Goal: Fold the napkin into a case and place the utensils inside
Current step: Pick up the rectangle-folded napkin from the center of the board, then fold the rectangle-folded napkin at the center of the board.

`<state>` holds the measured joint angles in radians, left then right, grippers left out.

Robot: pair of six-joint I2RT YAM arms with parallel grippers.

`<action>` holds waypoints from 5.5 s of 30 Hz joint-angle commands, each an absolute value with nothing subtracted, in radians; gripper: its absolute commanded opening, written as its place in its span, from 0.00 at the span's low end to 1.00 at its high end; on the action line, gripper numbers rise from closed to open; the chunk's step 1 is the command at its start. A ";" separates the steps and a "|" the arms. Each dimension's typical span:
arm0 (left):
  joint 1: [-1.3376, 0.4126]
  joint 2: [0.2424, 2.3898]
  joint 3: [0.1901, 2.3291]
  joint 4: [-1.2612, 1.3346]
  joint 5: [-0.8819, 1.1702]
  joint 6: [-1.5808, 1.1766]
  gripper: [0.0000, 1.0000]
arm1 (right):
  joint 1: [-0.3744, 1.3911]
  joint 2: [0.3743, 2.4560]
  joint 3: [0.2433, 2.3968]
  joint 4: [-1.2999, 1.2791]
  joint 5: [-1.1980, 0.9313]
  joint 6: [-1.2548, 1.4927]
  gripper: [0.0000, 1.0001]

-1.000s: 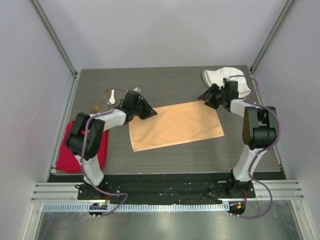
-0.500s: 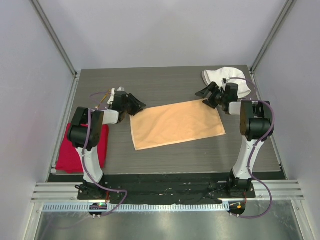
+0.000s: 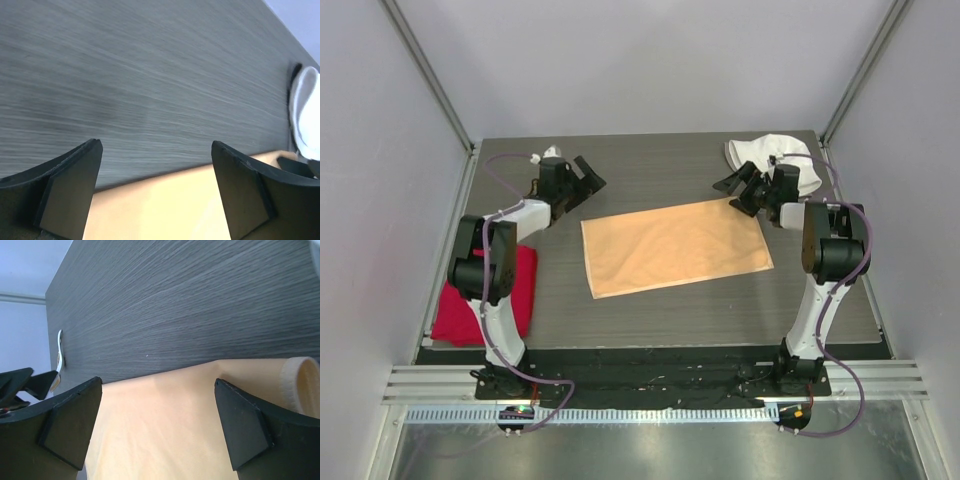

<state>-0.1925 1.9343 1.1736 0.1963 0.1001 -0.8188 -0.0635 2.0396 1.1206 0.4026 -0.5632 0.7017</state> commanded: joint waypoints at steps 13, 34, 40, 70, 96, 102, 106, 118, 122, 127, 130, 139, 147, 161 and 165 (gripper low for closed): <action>-0.368 1.856 1.017 0.429 0.186 -0.905 0.64 | 0.228 2.011 1.173 0.532 -0.532 0.863 1.00; -0.186 1.980 0.959 0.319 0.118 -0.899 0.63 | 0.098 2.194 1.233 0.555 -0.595 0.799 0.99; -0.155 1.967 0.962 0.298 0.097 -0.882 0.63 | -0.017 2.224 1.213 0.574 -0.643 0.778 0.99; -0.385 1.494 1.114 -0.133 0.159 -0.813 0.71 | -0.052 1.889 1.533 -0.610 -0.043 0.304 0.93; -0.405 1.077 0.972 -0.356 0.400 -0.724 0.75 | 0.048 2.019 1.258 -0.512 0.014 -0.015 0.54; -0.406 1.085 1.015 -0.394 0.402 -0.712 0.75 | 0.100 2.043 1.207 -0.514 -0.025 0.037 0.33; -0.406 1.106 1.008 -0.380 0.400 -0.727 0.76 | 0.106 2.022 1.192 -0.486 -0.053 0.083 0.17; -0.416 1.354 0.959 -0.255 0.431 -0.816 0.73 | 0.133 1.764 1.210 -0.527 0.190 0.141 0.01; -0.417 1.456 1.002 -0.241 0.414 -0.831 0.72 | 0.129 1.698 1.236 -0.581 0.285 0.124 0.01; -0.414 1.520 1.064 -0.271 0.373 -0.842 0.72 | 0.164 1.649 1.308 -0.647 0.359 0.118 0.01; -0.390 1.537 1.081 -0.297 0.362 -0.831 0.72 | 0.259 1.646 1.360 -0.693 0.364 0.133 0.01; -0.243 1.585 1.080 -0.414 0.387 -0.767 0.73 | 0.552 1.795 1.607 -0.830 0.367 0.323 0.01; -0.229 1.542 1.010 -0.408 0.328 -0.784 0.73 | 0.655 1.887 1.684 -0.759 0.276 0.474 0.01; -0.235 1.560 0.910 -0.348 0.275 -0.827 0.69 | 0.722 1.968 1.781 -0.752 0.124 0.480 0.01; -0.250 1.566 0.879 -0.311 0.255 -0.847 0.67 | 0.744 1.990 1.825 -0.755 0.100 0.500 0.01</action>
<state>-0.2356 1.5841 0.9009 -0.3798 0.2852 -0.8143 0.7227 1.9751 1.7477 -0.7738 0.1364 0.4744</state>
